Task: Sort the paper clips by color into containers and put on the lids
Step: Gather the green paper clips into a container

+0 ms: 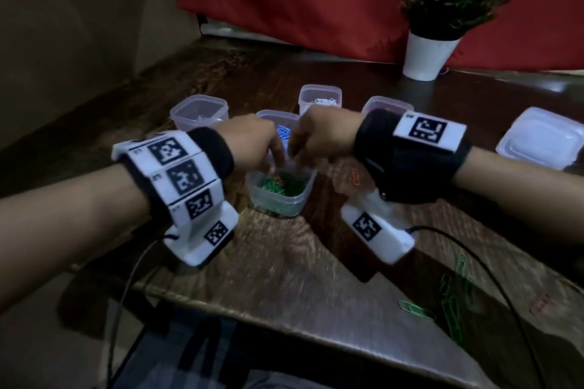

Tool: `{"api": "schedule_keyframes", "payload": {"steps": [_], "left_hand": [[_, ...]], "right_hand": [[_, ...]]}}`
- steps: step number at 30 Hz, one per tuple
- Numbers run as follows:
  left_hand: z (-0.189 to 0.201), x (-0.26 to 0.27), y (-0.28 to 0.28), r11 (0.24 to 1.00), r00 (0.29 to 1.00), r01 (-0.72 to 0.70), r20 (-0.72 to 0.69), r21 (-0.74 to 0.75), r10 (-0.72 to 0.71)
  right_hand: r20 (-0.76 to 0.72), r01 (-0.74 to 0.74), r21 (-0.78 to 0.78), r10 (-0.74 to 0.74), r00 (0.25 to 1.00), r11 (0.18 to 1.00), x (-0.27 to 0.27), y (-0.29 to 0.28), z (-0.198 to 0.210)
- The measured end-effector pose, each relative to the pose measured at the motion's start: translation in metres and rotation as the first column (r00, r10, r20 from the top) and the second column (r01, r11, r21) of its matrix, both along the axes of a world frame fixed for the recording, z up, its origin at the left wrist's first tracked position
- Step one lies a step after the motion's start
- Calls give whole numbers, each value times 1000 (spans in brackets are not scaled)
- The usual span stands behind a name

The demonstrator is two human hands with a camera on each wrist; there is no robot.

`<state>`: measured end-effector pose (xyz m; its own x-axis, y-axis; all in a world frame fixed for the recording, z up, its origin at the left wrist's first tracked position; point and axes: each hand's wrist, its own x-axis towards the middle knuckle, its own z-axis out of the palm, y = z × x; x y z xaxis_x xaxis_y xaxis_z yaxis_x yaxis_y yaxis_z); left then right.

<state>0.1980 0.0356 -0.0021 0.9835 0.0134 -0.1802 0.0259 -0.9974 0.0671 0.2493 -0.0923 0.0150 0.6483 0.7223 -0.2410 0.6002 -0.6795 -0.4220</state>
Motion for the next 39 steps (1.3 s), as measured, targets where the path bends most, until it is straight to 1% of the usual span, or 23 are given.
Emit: {"api": "schedule_keyframes", "payload": {"steps": [2, 4, 6, 8, 11, 16, 18, 19, 21, 23, 25, 27, 30, 35, 39], "left_hand": [[-2, 4, -1, 999, 1000, 7, -26, 46, -6], [-4, 5, -2, 996, 1000, 14, -10, 90, -13], [-8, 5, -3, 991, 999, 30, 10, 134, -31], [-9, 5, -5, 982, 998, 55, 22, 181, -59], [-7, 4, -6, 965, 997, 79, -13, 250, -78], [-6, 5, -7, 970, 998, 63, -26, 236, -58], [-7, 3, -8, 972, 999, 36, -4, 233, -36], [-6, 1, -8, 974, 999, 20, 21, 226, -25], [-6, -2, -10, 971, 998, 4, 56, 237, -18], [-6, -3, -11, 964, 999, -4, 53, 267, -10], [-6, -2, -15, 962, 999, -20, 54, 274, 5], [-6, 0, -15, 965, 997, -54, 62, 255, 39], [-9, 3, -14, 971, 995, -84, 71, 223, 70], [-13, 0, -3, 984, 995, -39, 92, 173, 24], [-9, -8, 5, 991, 997, 22, 70, 135, -32]], "right_hand": [[46, -31, 18, 30, 998, 999, 1, -5, -2], [80, -15, 114, 5, 997, 993, 7, -12, 2], [59, 17, 187, -28, 998, 982, 13, -18, 8], [33, 49, 197, -57, 998, 979, 19, -25, 10], [14, 95, 226, -101, 995, 969, 26, -35, 8], [-45, 133, 272, -126, 991, 953, 21, -49, 1], [-52, 137, 291, -128, 990, 947, 19, -50, 0], [-35, 128, 289, -123, 992, 949, 19, -47, -1], [64, 72, 230, -89, 994, 971, 15, -38, -3], [161, 22, 159, -48, 986, 987, 10, -24, -6], [225, -10, 127, -19, 974, 992, 7, -10, -11], [275, -7, 96, -19, 961, 995, 8, 1, -14], [252, 14, 95, -38, 967, 995, 13, 8, -19], [168, 24, 116, -43, 985, 993, 16, 1, -25], [99, -62, 152, 47, 994, 986, 17, 2, -31]]}}
